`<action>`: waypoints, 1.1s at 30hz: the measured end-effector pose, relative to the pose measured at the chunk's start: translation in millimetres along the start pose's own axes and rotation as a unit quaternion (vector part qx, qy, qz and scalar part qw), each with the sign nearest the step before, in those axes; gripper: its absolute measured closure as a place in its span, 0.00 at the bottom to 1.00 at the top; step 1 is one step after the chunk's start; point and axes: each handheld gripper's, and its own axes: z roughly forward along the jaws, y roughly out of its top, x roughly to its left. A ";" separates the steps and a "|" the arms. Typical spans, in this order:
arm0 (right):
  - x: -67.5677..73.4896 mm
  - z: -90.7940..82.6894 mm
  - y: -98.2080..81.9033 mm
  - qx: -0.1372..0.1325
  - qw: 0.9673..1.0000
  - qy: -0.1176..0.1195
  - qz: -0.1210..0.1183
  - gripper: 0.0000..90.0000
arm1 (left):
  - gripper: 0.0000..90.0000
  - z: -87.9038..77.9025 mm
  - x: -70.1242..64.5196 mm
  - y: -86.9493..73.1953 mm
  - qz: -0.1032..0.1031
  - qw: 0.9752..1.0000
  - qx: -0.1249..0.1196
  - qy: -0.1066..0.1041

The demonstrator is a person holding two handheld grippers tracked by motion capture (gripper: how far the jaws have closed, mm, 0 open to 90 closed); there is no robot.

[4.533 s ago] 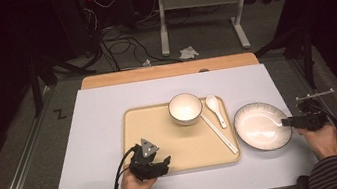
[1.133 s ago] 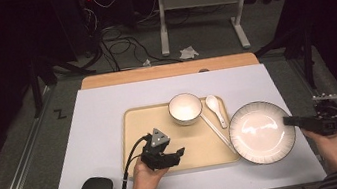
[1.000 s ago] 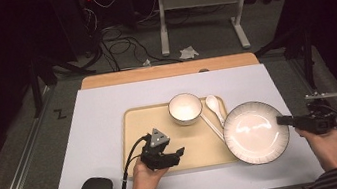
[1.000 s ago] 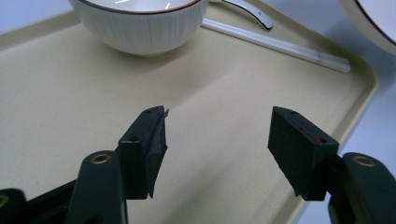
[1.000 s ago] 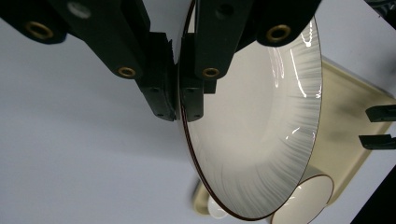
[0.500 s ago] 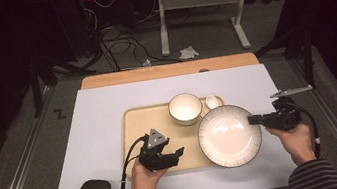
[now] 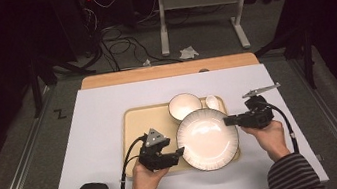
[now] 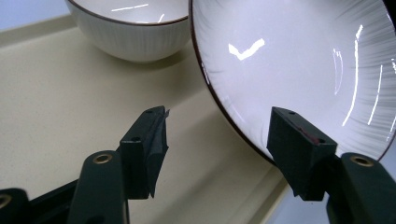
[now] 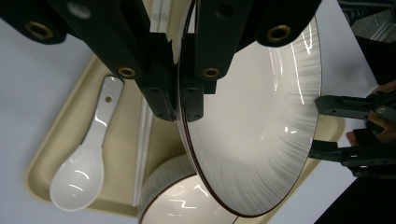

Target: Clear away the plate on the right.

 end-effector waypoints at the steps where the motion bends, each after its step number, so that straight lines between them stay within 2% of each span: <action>1: 1.9 3.5 1.3 0.001 1.000 0.003 -0.001 0.97 | 0.44 0.0 0.0 0.3 -0.006 1.000 -0.002 -0.004; 7: 15.8 22.4 10.5 0.009 1.000 0.021 -0.018 0.97 | 0.56 -1.4 -0.9 1.2 -0.011 1.000 0.001 -0.020; 11: 25.7 33.2 16.7 0.015 0.999 0.032 -0.028 0.97 | 0.67 -1.4 -0.8 1.1 -0.019 1.000 0.000 -0.019; 15: 34.3 43.2 21.8 0.017 0.998 0.044 -0.036 0.97 | 0.71 0.1 1.3 0.3 -0.030 0.999 0.004 -0.017; 18: 40.6 50.9 25.6 0.020 0.998 0.053 -0.042 0.97 | 0.78 0.9 4.0 -1.2 -0.037 0.999 0.010 -0.030; 19: 42.3 52.5 26.4 0.021 0.997 0.053 -0.043 0.97 | 0.79 3.9 0.2 -1.9 -0.070 0.997 -0.010 -0.030; 20: 44.5 54.8 27.6 0.022 0.997 0.056 -0.046 0.97 | 0.80 0.8 4.9 -2.2 -0.047 0.998 0.014 -0.032; 22: 48.7 59.0 29.8 0.023 0.996 0.063 -0.050 0.97 | 0.83 0.3 7.2 -3.4 -0.054 0.998 0.019 -0.040; 25: 54.1 64.4 33.3 0.023 0.996 0.072 -0.055 0.96 | 0.87 -1.9 9.7 -4.8 -0.064 0.997 0.022 -0.034; 29: 60.3 68.5 37.9 0.014 0.995 0.074 -0.068 0.96 | 0.89 -7.1 19.1 -7.0 -0.097 0.994 0.022 -0.040; 30: 62.1 69.8 39.2 0.016 0.995 0.074 -0.070 0.97 | 0.90 -7.9 21.1 -7.3 -0.107 0.993 0.022 -0.044; 31: 62.9 70.8 39.9 0.016 0.995 0.073 -0.071 0.97 | 0.91 -9.2 24.1 -7.9 -0.126 0.991 0.019 -0.050; 33: 64.6 72.8 41.5 0.015 0.995 0.076 -0.069 0.97 | 0.92 -11.8 30.4 -8.3 -0.143 0.988 0.012 -0.057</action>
